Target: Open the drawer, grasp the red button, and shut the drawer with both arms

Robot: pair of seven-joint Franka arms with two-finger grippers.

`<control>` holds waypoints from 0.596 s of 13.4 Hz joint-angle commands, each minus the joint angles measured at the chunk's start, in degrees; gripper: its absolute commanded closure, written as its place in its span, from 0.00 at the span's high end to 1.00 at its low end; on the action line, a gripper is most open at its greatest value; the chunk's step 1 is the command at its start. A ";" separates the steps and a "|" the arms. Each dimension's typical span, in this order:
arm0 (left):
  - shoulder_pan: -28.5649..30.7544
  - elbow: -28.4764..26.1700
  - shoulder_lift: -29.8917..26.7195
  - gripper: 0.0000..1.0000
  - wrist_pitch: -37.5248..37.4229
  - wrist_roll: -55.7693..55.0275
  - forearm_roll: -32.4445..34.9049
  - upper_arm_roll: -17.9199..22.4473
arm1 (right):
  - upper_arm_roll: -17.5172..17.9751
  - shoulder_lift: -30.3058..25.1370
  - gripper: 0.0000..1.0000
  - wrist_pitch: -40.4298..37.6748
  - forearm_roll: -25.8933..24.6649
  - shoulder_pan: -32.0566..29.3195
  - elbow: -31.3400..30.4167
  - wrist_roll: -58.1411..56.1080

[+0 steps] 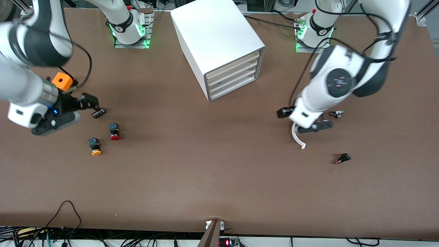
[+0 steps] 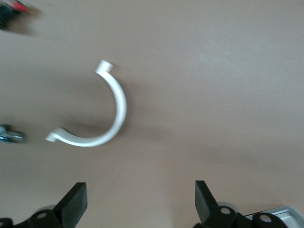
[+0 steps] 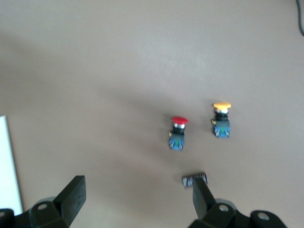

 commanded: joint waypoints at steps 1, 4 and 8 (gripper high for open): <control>-0.37 -1.07 -5.39 1.00 -3.04 10.59 -2.25 6.31 | 0.05 -2.73 1.00 -6.15 -2.10 0.64 3.11 1.07; -0.10 -1.07 -8.47 1.00 -3.92 19.37 -2.25 11.85 | -0.13 -6.52 1.00 -8.54 -3.33 0.12 2.67 0.20; -0.80 -0.81 -12.87 1.00 -7.61 26.94 -2.33 18.88 | 9.75 -6.52 1.00 -8.80 -3.42 -11.44 2.24 -1.91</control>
